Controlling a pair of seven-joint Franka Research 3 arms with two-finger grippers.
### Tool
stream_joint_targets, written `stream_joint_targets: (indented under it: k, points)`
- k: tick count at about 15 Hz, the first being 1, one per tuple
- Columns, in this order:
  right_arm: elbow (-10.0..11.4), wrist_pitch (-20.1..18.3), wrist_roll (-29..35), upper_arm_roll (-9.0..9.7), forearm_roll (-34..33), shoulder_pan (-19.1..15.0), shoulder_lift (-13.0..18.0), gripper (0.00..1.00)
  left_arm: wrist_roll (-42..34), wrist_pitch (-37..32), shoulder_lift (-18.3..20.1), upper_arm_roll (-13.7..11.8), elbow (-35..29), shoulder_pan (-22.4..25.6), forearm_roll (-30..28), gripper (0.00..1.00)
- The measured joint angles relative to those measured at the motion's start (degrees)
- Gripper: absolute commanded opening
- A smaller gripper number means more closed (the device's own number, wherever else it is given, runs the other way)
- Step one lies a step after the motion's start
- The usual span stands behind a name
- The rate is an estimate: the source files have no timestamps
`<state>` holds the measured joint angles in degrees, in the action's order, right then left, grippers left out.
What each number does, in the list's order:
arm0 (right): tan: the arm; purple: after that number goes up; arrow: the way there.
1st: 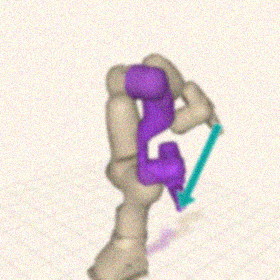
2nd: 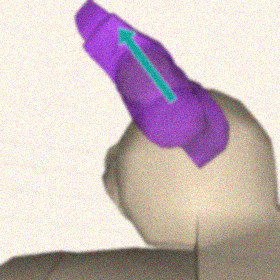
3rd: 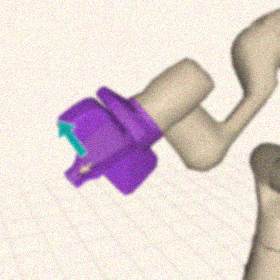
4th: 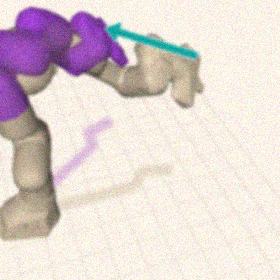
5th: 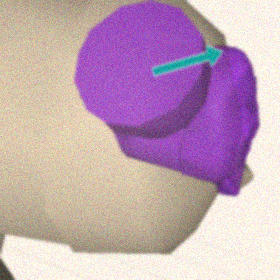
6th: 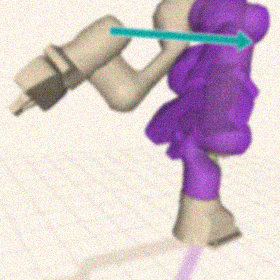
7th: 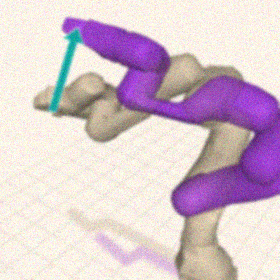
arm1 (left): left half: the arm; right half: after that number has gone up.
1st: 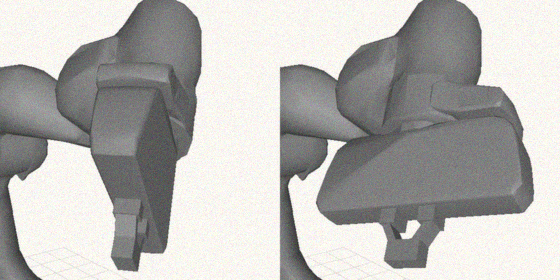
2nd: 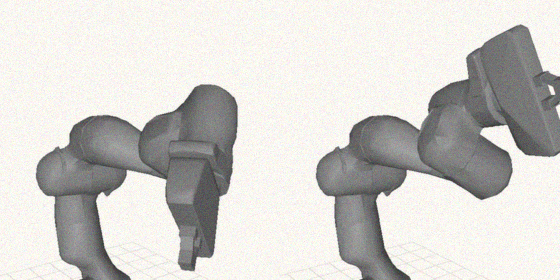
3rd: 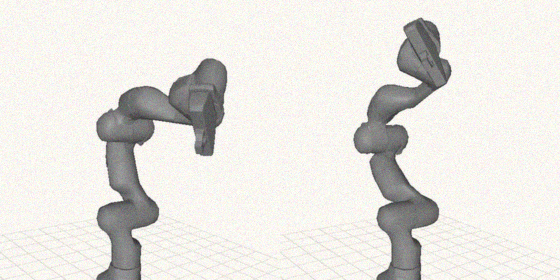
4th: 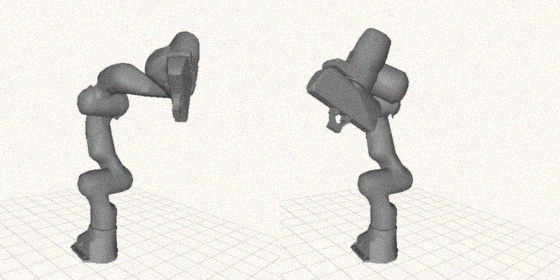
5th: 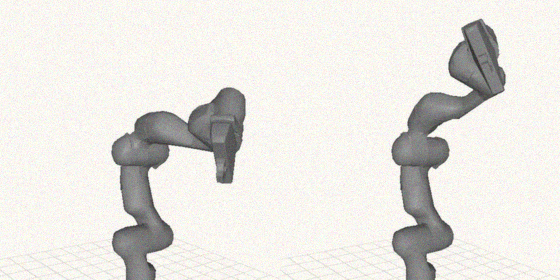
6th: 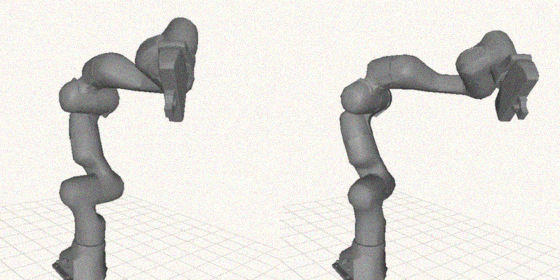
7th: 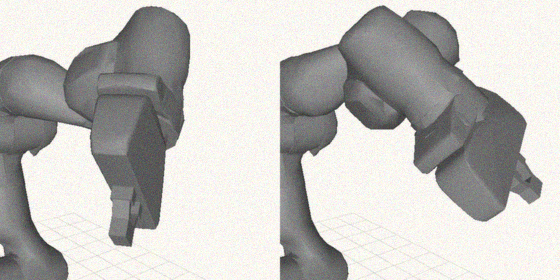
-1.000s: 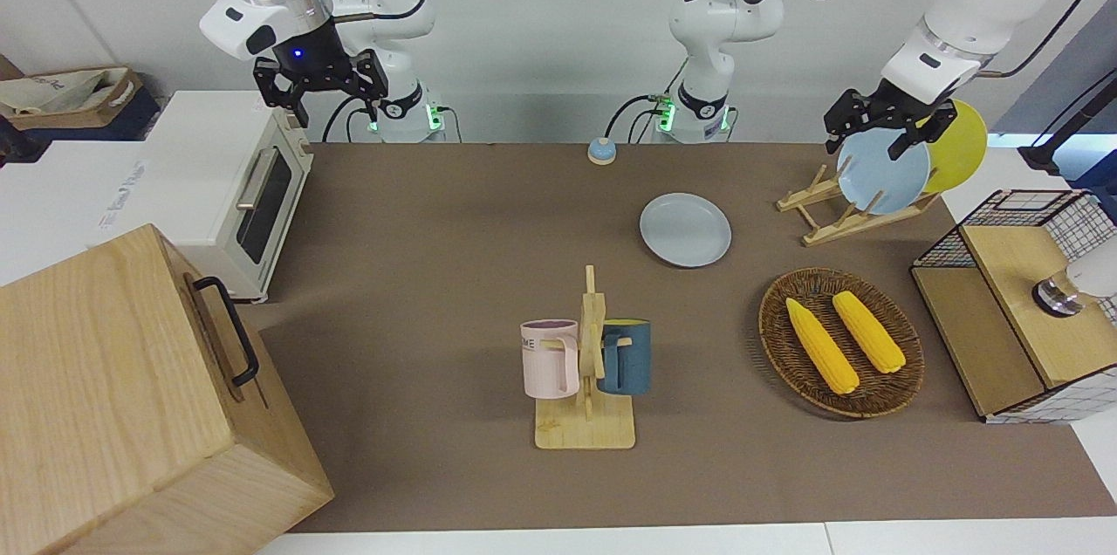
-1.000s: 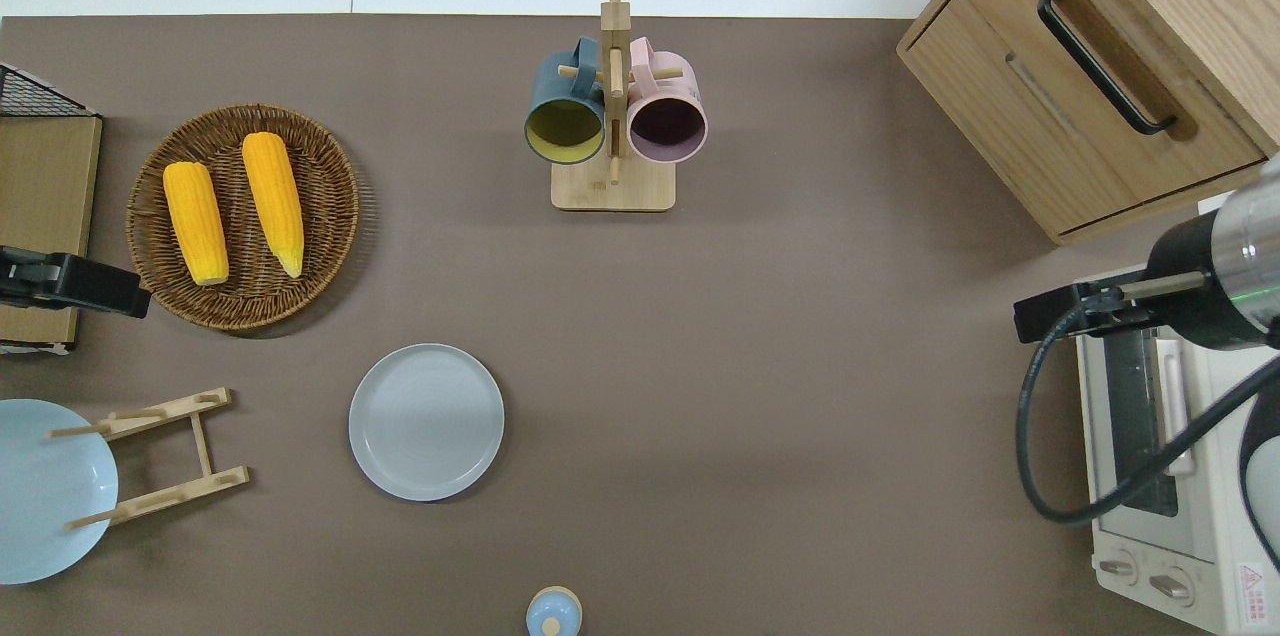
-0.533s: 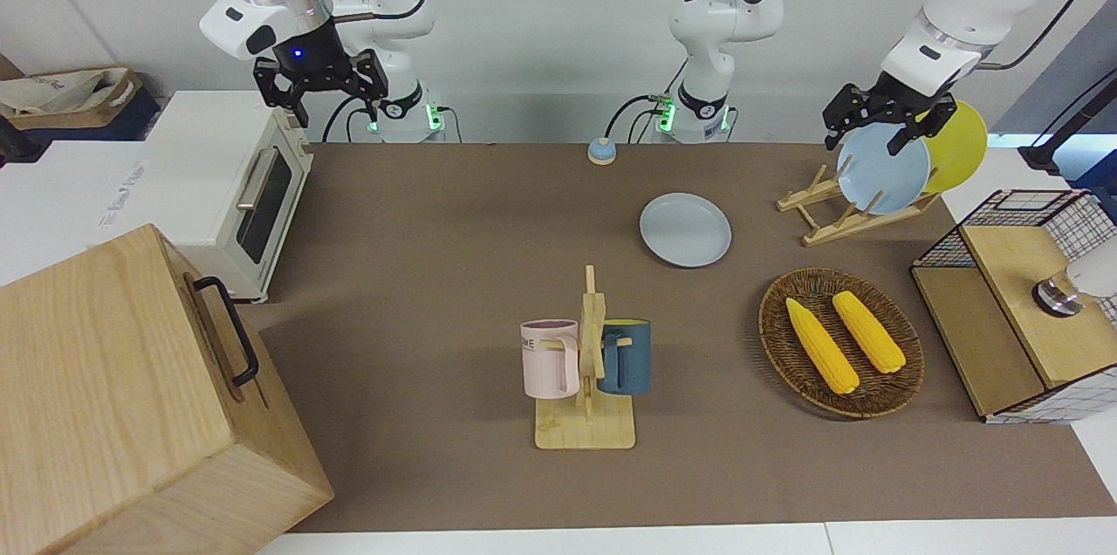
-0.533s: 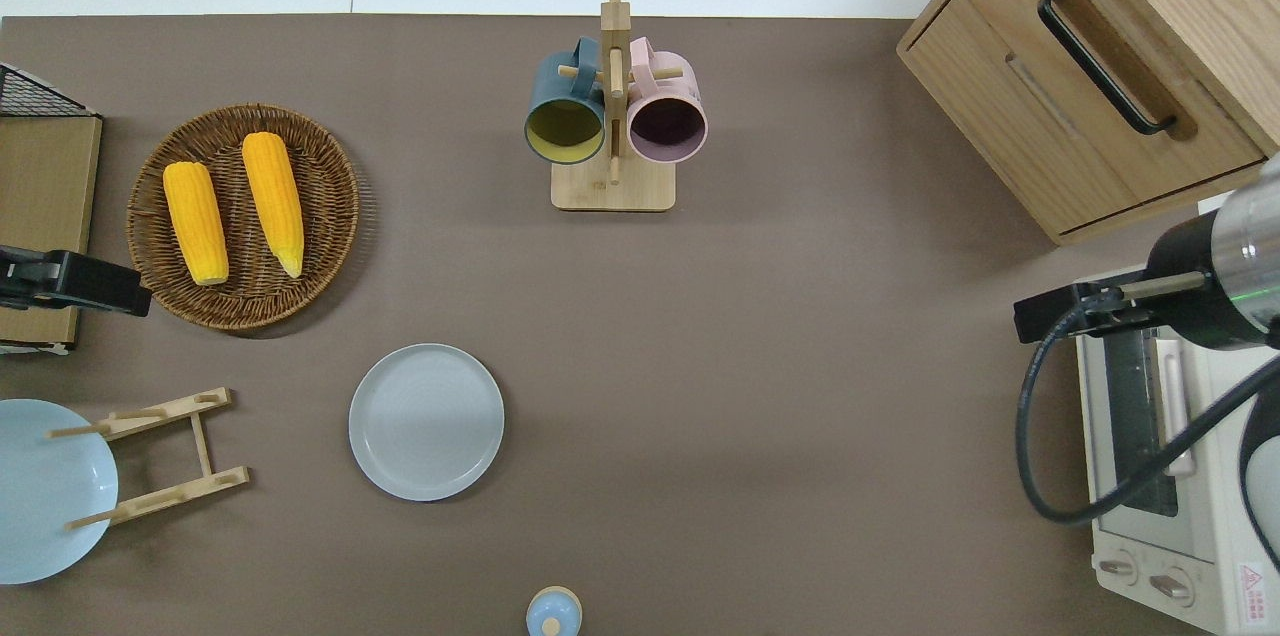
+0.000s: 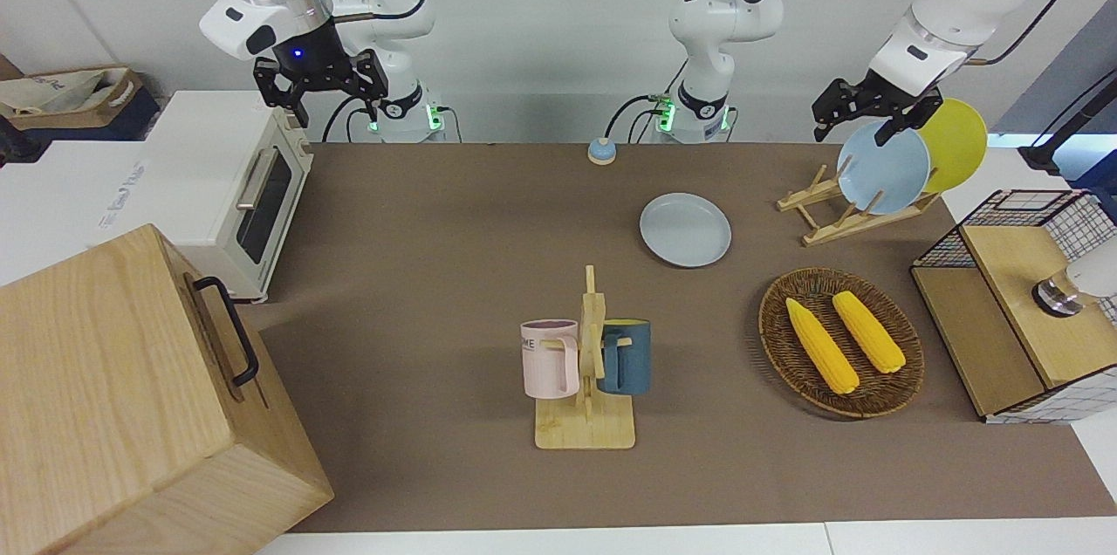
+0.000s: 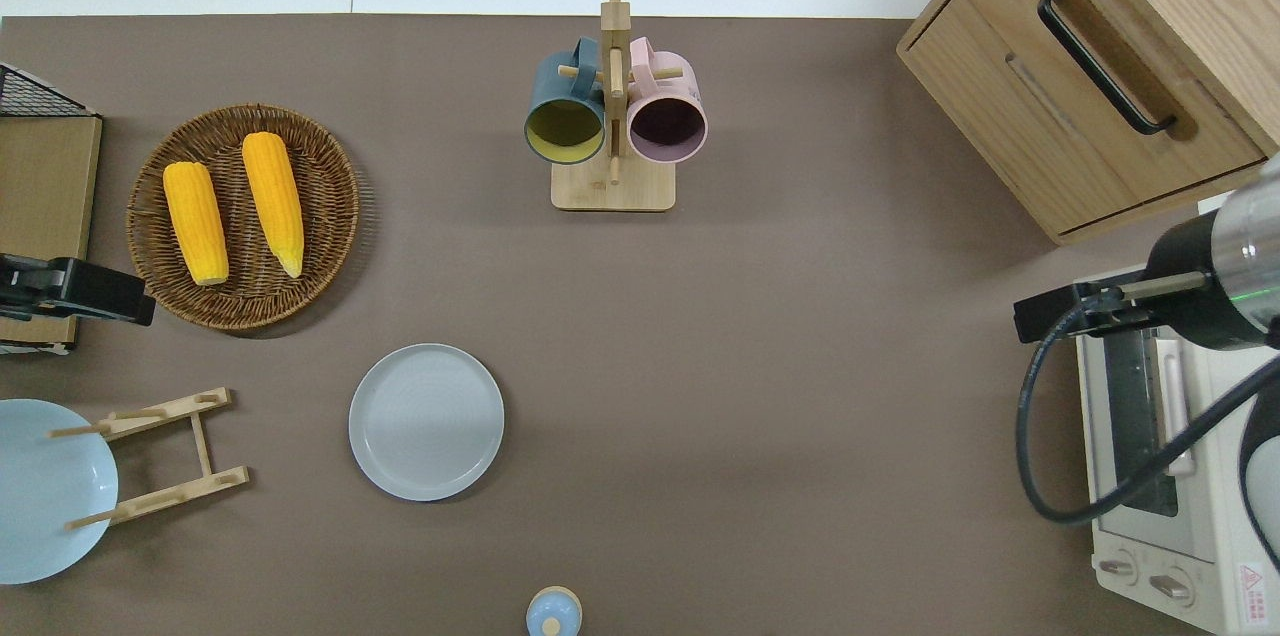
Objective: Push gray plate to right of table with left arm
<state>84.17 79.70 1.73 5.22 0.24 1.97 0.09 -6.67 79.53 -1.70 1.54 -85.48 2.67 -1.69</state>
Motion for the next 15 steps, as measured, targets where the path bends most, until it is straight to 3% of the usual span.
stream_joint_targets:
  k: [3,8,15]
  points:
    - [0.00,0.00,0.00,0.00,0.00,0.00,0.00,0.983,0.00,2.18,2.17,0.70,-5.45,-0.17,-0.32,0.99]
    - [0.00,0.00,0.00,0.00,0.00,0.00,0.00,0.983,-0.01,12.96,6.20,1.06,-18.84,-0.31,-1.96,0.99]
    - [0.00,0.00,0.00,0.00,0.00,0.00,0.00,0.983,0.00,28.69,7.66,1.92,-34.49,-1.97,-3.27,0.99]
